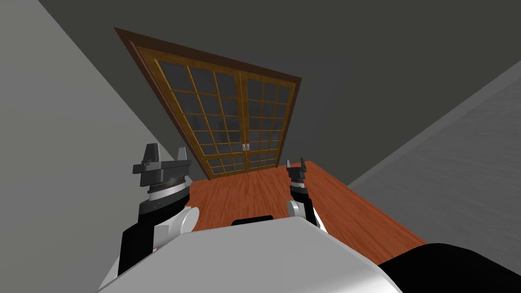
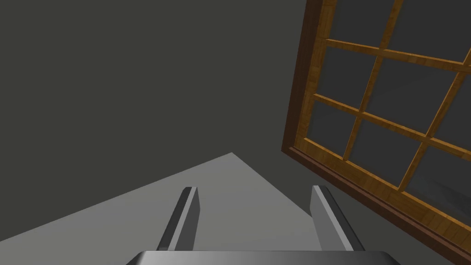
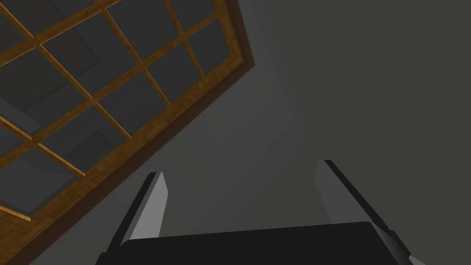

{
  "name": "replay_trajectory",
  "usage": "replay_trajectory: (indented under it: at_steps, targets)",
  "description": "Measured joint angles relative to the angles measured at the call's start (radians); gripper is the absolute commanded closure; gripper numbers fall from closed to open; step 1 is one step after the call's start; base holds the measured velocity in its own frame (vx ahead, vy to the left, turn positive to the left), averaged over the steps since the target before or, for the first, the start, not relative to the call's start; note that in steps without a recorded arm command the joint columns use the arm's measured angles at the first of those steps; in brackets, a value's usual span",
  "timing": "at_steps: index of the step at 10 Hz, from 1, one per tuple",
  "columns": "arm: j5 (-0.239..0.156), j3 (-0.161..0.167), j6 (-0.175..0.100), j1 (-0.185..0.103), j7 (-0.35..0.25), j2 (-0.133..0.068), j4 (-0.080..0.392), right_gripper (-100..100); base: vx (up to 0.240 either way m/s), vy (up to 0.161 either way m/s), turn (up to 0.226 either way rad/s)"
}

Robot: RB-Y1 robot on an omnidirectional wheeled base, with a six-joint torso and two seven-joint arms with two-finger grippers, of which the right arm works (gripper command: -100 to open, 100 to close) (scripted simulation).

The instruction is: Pull the door open

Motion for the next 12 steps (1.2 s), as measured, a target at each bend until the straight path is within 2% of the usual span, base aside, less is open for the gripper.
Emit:
replay_trajectory:
  at_steps: [4, 12]
  targets:
    - [-0.018, 0.009, -0.012, -0.004, -0.077, -0.02, 0.059, -100, 0.105, 0.053, 0.057]
    - [-0.055, 0.032, -0.052, -0.028, -0.245, -0.056, 0.217, -100, 0.107, 0.05, 0.07]
